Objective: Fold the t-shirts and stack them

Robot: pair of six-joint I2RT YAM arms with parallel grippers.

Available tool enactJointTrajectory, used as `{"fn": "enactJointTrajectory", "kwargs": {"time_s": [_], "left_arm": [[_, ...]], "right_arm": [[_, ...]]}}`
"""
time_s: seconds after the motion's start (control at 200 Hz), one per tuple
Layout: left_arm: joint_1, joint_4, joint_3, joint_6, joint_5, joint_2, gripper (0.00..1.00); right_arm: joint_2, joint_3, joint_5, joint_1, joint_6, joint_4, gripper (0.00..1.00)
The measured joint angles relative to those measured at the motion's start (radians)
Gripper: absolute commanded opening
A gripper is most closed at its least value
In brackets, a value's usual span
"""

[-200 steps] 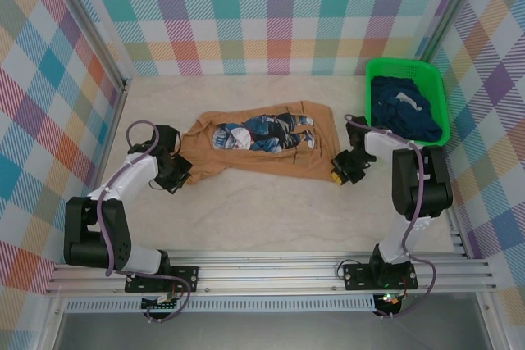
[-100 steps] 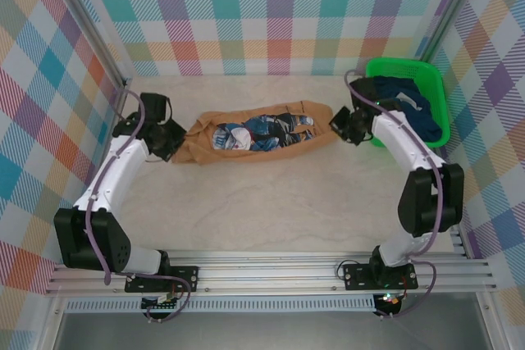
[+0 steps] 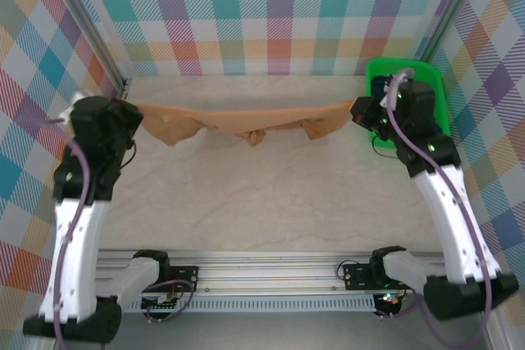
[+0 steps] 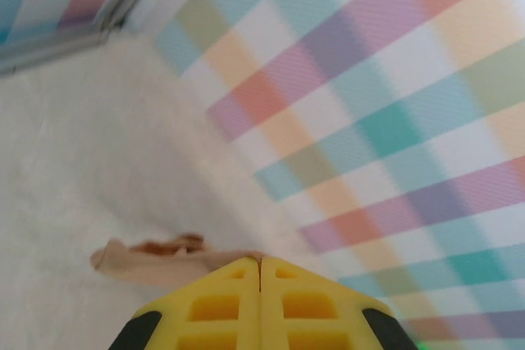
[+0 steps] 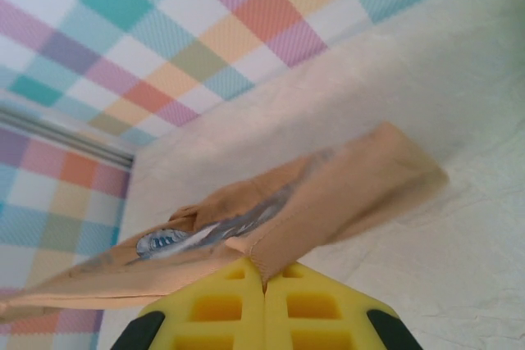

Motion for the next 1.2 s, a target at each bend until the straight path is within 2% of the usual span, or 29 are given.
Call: {"fn": "enactJointTrajectory", "kwargs": {"time_s": [0.14, 0.305, 0.46, 0.675, 0.8, 0.95, 1.13, 1.2], "left_arm": [[0.000, 0.012, 0.171, 0.037, -0.035, -0.021, 0.00], [0.003, 0.023, 0.373, 0.055, -0.046, 0.138, 0.00], [0.028, -0.009, 0.646, 0.039, 0.056, 0.482, 0.00], [0.067, -0.076, 0.986, -0.004, 0.309, 1.044, 0.00], [0.088, -0.144, 1.213, -0.011, 0.395, 1.250, 0.00], [0.132, -0.125, 1.289, -0.021, 0.454, 1.199, 0.00], [0.194, -0.035, 1.276, -0.020, 0.488, 0.946, 0.00], [0.199, 0.008, 1.218, -0.025, 0.501, 0.820, 0.00]], "right_arm": [[-0.126, 0.014, -0.055, 0.000, -0.010, 0.012, 0.00], [-0.095, 0.068, -0.097, 0.000, 0.027, 0.026, 0.00], [0.116, 0.133, -0.121, 0.000, 0.095, 0.050, 0.00], [0.503, 0.248, -0.153, -0.027, 0.160, 0.095, 0.00], [0.632, 0.415, -0.162, -0.059, 0.163, 0.091, 0.00], [0.634, 0.586, -0.171, -0.094, 0.158, 0.114, 0.00], [0.539, 0.619, -0.177, -0.135, 0.156, 0.156, 0.00], [0.500, 0.602, -0.181, -0.140, 0.156, 0.160, 0.00]]}}
